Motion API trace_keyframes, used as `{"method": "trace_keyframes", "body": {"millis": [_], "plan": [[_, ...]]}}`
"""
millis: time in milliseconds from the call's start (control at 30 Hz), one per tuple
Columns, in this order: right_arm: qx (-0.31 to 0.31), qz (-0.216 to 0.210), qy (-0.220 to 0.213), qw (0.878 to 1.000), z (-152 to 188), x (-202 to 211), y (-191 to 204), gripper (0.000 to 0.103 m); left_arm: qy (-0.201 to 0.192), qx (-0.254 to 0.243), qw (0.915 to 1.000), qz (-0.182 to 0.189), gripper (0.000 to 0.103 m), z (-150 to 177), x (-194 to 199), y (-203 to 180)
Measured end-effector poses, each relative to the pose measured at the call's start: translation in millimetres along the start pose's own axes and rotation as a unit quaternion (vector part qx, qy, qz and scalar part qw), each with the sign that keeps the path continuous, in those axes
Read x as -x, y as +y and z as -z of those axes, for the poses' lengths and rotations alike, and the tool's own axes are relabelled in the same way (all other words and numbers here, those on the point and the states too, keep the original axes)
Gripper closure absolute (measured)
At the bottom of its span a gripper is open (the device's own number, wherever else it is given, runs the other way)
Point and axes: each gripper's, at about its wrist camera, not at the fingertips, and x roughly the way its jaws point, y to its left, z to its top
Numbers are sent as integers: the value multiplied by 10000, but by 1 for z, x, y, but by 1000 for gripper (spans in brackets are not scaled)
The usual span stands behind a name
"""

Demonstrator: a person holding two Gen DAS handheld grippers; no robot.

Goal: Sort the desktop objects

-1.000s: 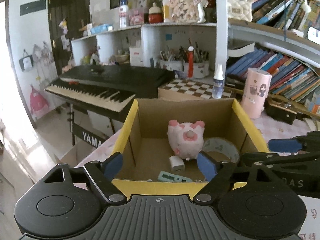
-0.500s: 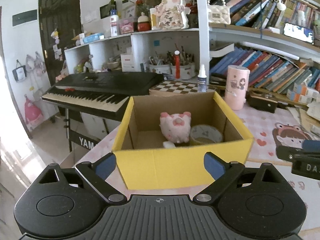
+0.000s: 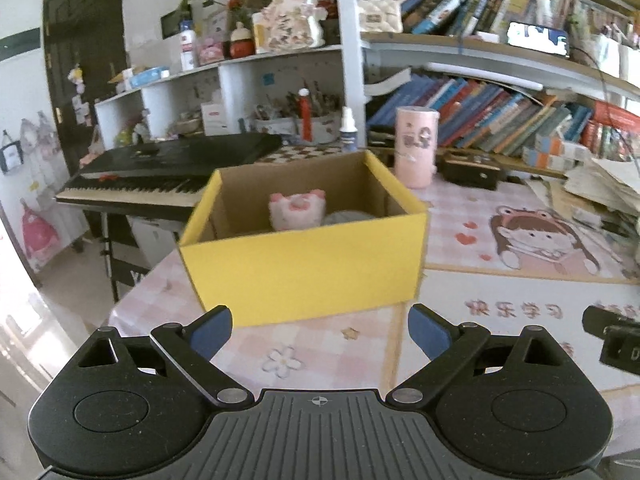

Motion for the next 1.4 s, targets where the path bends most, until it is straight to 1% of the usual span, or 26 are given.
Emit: {"method": "trace_keyframes", "body": {"millis": [200,467,600,733,1067,1400], "plan": [[-16,211,-19,9998,13,15,-10,5,126,-167,9996,211,6,9,3,-19],[-33,239,70,9997,24,24,-19,3,197,-383,9988,249,6,14,7,-36],[-44,243,73,9997,24,24,-19,2,221,-422,9984,288,3,15,10,-40],[-76,241,137,9996,27,26,-22,1,212,-487,9982,280,3,16,11,-44],[-60,235,215,9995,26,25,-24,0,291,-392,9985,231,3,17,10,-43],[-32,222,293,9993,26,22,-23,0,392,-356,9981,315,3,19,8,-44]]}}
